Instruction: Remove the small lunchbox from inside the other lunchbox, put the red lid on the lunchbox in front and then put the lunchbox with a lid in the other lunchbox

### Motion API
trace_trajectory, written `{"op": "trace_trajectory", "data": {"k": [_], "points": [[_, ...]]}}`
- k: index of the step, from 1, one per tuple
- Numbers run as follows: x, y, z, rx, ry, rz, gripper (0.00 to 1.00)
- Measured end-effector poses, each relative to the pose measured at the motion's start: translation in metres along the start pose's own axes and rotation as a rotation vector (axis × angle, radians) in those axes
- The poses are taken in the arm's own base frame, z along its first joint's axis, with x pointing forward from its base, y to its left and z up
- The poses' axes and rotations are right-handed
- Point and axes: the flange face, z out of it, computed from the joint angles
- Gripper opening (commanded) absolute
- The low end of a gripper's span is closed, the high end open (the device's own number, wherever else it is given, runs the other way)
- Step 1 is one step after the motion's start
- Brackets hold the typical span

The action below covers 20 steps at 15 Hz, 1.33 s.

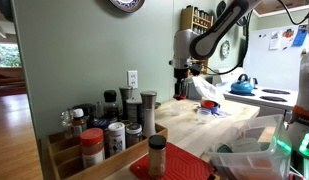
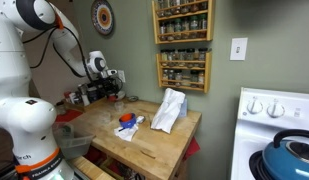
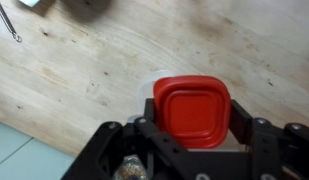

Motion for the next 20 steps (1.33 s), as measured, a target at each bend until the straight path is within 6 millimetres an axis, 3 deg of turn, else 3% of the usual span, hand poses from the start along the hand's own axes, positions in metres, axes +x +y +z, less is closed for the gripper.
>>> {"op": "trace_trajectory", "data": {"k": [7, 20], "points": [[0.007, 0.014, 0.034, 0.019, -0.039, -0.087, 0.45], [0.022, 0.022, 0.049, 0.030, -0.030, -0.118, 0.45]]}}
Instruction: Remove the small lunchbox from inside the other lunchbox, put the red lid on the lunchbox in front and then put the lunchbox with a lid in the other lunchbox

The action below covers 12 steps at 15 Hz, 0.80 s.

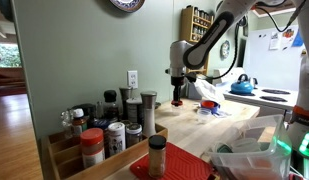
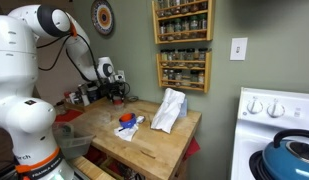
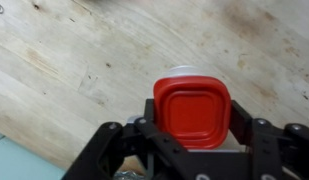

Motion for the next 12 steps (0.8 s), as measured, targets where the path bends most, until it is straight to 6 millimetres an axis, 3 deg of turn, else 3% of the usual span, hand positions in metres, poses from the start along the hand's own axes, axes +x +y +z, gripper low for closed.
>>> {"op": "trace_trajectory", "data": {"k": [9, 10, 11, 12], "points": [[-0.0002, 0.0013, 0.0056, 0.004, -0.009, -0.018, 0.45], [-0.0002, 0.0014, 0.0056, 0.004, -0.009, -0.020, 0.74], [-0.0002, 0.0015, 0.0057, 0.004, -0.009, -0.021, 0.94], [-0.0002, 0.0016, 0.0059, 0.004, -0.009, -0.022, 0.95]]}}
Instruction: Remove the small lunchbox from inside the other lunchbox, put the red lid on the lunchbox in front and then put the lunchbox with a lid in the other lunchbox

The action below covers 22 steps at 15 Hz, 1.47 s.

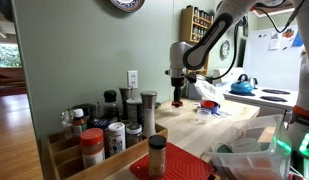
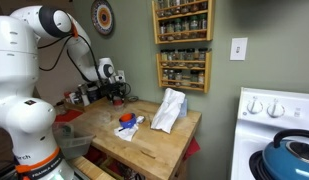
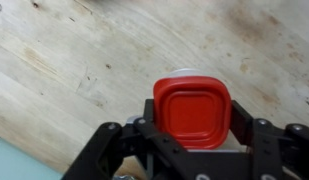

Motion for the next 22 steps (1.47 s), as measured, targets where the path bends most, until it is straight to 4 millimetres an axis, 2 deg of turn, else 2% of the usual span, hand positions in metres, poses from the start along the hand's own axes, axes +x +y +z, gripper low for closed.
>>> {"op": "trace_trajectory", "data": {"k": [1, 2, 10, 14, 16, 19, 22], "points": [[0.000, 0.000, 0.001, 0.000, -0.001, 0.000, 0.94], [0.000, 0.001, 0.001, 0.001, -0.002, 0.000, 1.00], [-0.001, 0.001, 0.002, 0.015, -0.003, -0.007, 1.00], [-0.001, 0.000, 0.009, 0.034, -0.014, 0.000, 1.00], [-0.002, -0.001, 0.013, 0.043, -0.020, 0.004, 0.74], [-0.002, 0.000, 0.016, 0.051, -0.022, 0.011, 0.51], [-0.002, 0.001, 0.015, 0.056, -0.014, 0.018, 0.50]]}}
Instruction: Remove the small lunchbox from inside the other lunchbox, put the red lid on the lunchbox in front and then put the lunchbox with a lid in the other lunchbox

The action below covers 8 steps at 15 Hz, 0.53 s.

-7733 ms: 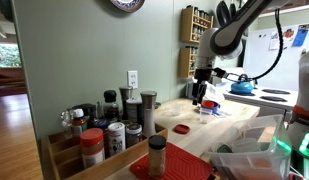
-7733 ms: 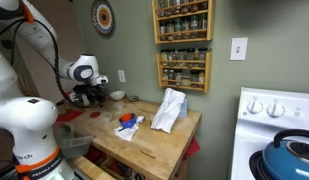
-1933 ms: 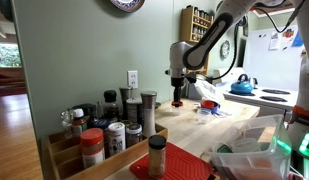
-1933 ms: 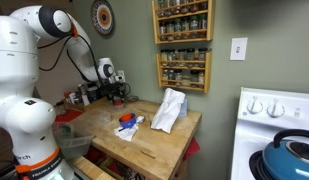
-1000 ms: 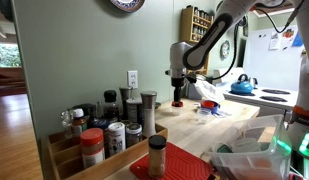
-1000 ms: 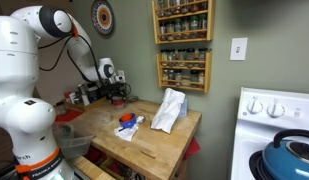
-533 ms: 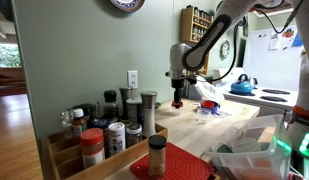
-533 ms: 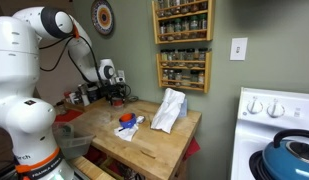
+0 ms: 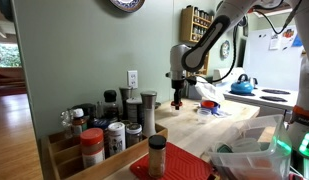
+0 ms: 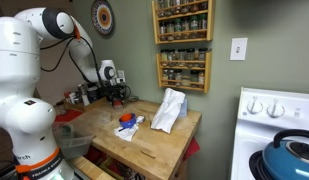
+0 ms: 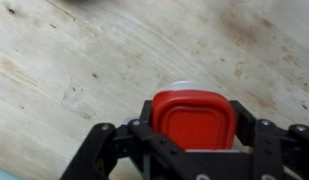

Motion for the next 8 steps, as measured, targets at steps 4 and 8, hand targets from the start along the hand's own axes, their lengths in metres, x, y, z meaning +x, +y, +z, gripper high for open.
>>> {"op": "trace_trajectory", "data": {"k": [4, 8], "points": [[0.000, 0.001, -0.001, 0.005, 0.004, 0.004, 0.50], [-0.007, -0.002, -0.020, -0.004, 0.022, 0.006, 0.50]]}}
